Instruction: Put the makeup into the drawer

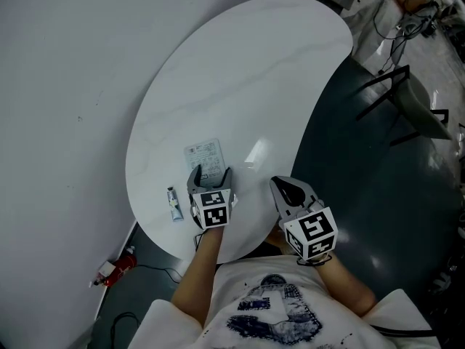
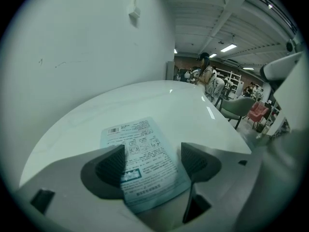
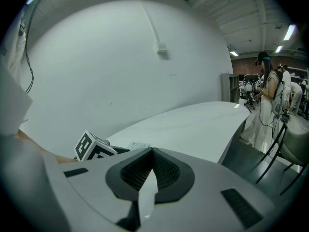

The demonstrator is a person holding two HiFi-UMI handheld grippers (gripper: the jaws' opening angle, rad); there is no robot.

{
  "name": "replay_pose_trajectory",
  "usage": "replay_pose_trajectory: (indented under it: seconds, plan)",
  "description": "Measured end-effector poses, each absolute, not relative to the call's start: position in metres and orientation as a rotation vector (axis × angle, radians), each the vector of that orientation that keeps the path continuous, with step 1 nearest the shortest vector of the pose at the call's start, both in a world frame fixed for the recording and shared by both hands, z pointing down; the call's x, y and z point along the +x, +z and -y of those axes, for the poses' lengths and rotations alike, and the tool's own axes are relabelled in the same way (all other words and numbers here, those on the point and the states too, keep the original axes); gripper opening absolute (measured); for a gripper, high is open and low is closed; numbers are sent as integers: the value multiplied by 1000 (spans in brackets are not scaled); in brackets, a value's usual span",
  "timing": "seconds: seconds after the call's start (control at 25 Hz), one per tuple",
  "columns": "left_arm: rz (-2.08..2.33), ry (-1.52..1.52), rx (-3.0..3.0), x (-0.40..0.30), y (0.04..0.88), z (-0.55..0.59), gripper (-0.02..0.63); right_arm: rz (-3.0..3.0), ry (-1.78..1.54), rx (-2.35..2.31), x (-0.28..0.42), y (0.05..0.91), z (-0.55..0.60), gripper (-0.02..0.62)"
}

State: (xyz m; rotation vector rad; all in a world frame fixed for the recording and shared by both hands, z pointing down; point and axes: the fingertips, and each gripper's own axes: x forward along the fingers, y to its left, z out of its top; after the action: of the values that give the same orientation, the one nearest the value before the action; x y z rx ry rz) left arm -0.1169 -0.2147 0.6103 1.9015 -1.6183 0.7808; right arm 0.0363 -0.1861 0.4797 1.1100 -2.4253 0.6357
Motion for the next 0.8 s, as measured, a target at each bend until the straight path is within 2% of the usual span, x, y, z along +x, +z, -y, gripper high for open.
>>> replay_pose_trajectory:
  seconds: [0.52, 0.8]
  plan:
    - [1636, 807, 1929, -115, 611, 216, 390, 2425, 641, 1083, 29, 485, 189, 20]
    - [1637, 818, 1962, -111, 610, 215, 351, 2418, 645, 1088, 30, 488, 191, 20]
